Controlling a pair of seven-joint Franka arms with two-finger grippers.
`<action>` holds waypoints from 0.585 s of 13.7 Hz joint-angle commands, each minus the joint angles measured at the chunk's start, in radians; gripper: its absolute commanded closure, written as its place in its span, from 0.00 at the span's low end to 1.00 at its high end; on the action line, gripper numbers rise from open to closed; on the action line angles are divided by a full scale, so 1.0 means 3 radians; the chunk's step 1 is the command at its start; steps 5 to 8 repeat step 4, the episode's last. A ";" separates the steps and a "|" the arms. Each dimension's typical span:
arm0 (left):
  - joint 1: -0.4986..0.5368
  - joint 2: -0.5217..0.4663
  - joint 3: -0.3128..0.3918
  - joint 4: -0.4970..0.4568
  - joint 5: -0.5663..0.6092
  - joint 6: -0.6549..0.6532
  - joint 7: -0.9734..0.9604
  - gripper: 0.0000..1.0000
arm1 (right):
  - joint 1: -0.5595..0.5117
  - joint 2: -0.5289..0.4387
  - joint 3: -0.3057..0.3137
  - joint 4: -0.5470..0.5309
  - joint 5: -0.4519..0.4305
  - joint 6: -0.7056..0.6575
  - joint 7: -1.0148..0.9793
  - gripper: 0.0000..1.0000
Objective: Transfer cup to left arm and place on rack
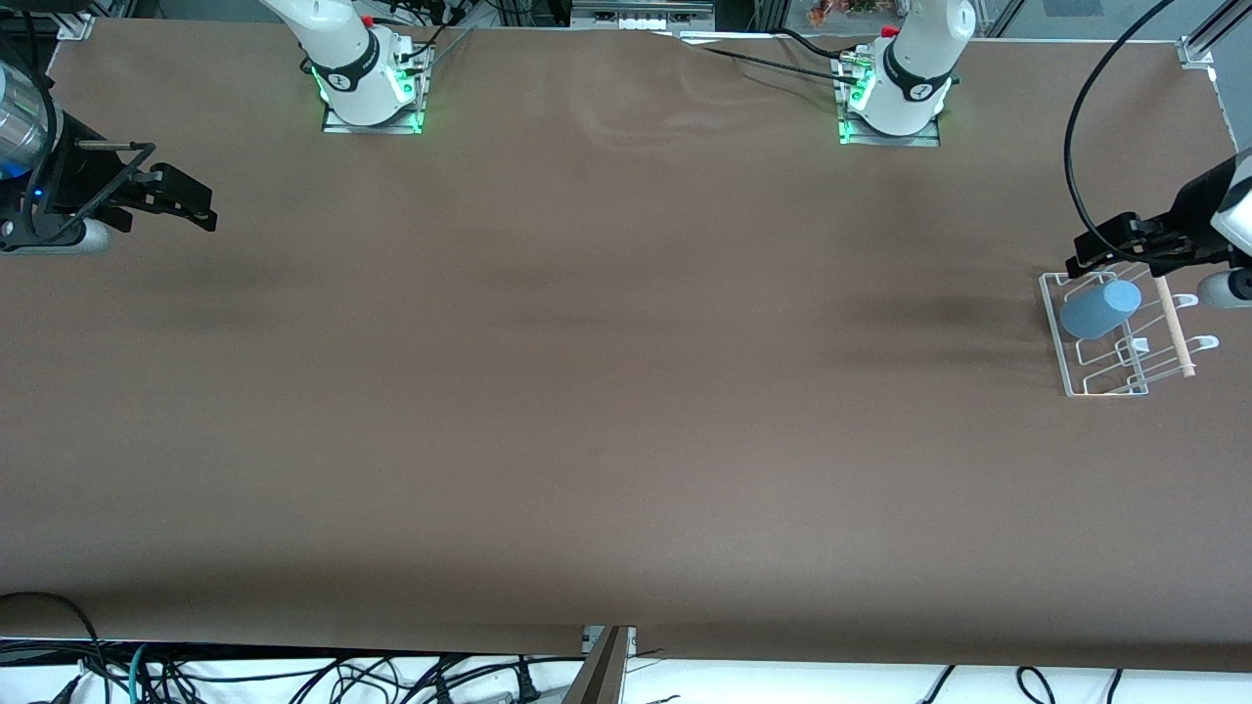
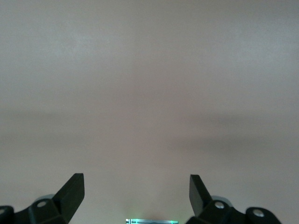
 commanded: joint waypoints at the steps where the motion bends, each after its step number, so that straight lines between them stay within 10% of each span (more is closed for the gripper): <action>1: 0.0008 -0.0023 -0.0007 0.0016 0.0089 -0.0053 0.0086 0.00 | 0.0000 0.0002 -0.0002 0.0053 0.0044 -0.0023 0.0012 0.01; 8: 0.0008 -0.0023 -0.0013 0.0006 0.0094 -0.0053 0.0086 0.00 | 0.0000 0.0007 -0.0002 0.0053 0.0044 -0.0023 0.0012 0.01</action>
